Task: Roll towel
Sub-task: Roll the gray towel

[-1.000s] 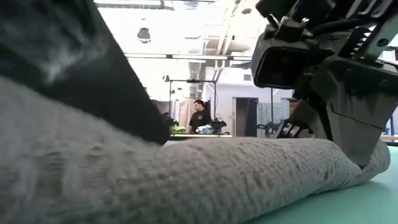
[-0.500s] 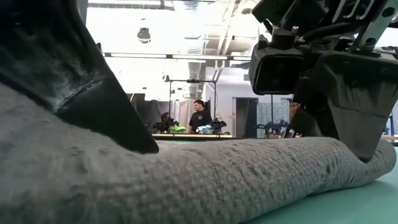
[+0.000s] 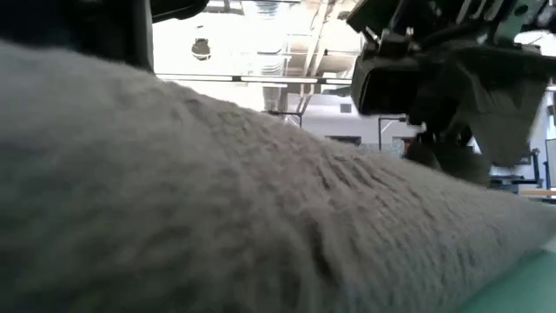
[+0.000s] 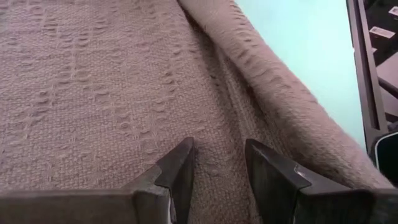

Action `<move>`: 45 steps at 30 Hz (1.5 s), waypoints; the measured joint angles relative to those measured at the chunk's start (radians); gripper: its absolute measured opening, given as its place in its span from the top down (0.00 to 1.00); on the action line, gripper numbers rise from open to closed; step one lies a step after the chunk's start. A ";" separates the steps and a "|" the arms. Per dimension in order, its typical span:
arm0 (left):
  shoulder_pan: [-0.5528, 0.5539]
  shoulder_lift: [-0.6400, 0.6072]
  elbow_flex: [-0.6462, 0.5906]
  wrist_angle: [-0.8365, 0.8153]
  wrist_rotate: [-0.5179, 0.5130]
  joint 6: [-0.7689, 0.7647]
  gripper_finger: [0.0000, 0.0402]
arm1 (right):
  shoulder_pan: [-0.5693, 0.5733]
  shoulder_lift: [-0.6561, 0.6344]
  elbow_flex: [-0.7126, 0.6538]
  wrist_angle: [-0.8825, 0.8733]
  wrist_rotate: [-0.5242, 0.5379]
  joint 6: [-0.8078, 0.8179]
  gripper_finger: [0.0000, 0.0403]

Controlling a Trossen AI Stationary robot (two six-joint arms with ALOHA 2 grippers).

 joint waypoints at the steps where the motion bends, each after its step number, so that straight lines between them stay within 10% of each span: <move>1: 0.000 0.000 0.000 0.000 -0.002 0.003 0.67 | -0.005 -0.022 0.000 -0.021 0.003 -0.015 0.52; 11: 0.000 -0.003 -0.002 -0.009 -0.065 0.025 0.67 | 0.090 -0.178 0.002 -0.137 0.057 -0.302 0.53; 26: 0.001 -0.005 -0.002 -0.010 -0.055 0.016 0.67 | 0.512 0.077 0.002 0.322 1.072 -0.887 0.54; 45: 0.002 -0.005 -0.002 -0.018 -0.050 0.012 0.67 | 0.449 0.104 0.004 0.351 0.995 -0.869 0.54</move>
